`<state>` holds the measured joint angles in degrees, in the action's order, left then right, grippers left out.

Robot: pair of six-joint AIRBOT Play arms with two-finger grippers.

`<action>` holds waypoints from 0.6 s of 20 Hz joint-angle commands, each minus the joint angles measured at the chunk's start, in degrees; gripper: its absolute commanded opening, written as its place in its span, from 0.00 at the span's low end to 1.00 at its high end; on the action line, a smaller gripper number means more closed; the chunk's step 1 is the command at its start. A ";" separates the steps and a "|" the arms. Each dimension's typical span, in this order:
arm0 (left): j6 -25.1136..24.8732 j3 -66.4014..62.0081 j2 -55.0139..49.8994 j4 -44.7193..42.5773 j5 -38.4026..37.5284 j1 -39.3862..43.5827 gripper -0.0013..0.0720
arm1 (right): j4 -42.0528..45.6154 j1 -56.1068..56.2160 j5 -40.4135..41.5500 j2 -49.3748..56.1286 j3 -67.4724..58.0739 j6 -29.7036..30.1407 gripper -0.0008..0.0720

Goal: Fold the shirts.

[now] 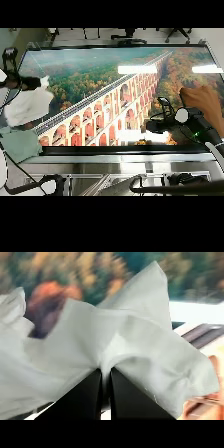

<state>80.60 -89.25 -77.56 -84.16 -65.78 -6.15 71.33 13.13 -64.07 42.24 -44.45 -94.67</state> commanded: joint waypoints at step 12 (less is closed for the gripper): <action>3.50 7.02 1.95 10.73 5.73 38.07 0.03 | 0.02 -3.67 -3.37 -0.07 -2.75 0.57 0.05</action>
<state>83.26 -86.59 -72.69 -73.82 -62.08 27.92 71.00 11.31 -66.11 42.19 -45.60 -94.41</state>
